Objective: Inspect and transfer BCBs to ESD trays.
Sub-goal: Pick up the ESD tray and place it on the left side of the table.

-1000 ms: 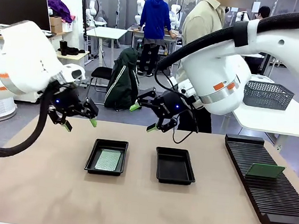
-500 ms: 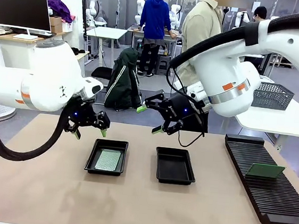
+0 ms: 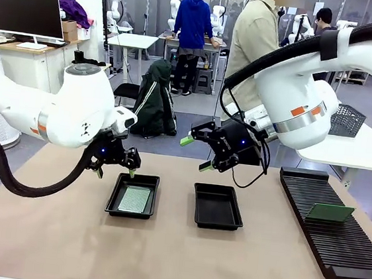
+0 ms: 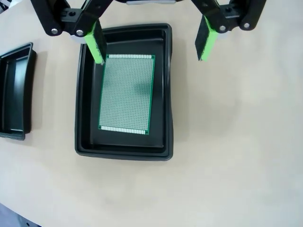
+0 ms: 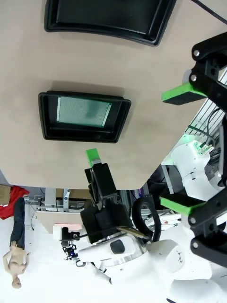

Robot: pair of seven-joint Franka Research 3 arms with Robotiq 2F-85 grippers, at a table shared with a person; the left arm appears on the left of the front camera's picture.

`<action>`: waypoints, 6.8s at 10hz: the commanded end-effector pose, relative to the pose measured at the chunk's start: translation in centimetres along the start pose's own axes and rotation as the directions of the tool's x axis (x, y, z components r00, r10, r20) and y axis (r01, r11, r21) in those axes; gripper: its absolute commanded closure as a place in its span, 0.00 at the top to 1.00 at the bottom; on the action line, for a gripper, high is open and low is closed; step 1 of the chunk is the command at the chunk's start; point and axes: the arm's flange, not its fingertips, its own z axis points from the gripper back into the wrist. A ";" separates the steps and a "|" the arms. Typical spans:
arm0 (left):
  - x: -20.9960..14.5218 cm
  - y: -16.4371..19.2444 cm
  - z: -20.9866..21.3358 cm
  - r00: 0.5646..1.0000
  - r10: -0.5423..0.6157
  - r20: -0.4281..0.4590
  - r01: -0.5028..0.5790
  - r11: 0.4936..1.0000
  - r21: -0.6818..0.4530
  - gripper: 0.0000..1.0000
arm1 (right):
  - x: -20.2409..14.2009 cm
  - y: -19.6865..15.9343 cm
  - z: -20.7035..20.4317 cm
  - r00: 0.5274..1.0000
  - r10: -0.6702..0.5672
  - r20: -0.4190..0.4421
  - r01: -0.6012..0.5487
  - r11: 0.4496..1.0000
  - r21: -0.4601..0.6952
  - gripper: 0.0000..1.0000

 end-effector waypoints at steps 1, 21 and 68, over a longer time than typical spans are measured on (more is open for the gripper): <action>0.7 -1.5 -2.0 1.000 0.000 0.030 -0.001 0.999 0.041 1.00 | -0.3 -1.1 0.6 0.999 0.029 -0.020 -0.029 1.000 0.003 1.00; 1.9 0.5 -8.5 0.999 -0.032 -0.014 0.033 0.997 0.068 0.63 | 0.0 -0.3 0.1 1.000 0.001 -0.004 -0.001 1.000 -0.001 1.00; 3.4 32.2 -2.6 0.999 0.012 -0.045 -0.020 0.983 -0.184 0.03 | 0.0 -0.3 0.1 1.000 0.001 -0.004 -0.001 1.000 -0.001 1.00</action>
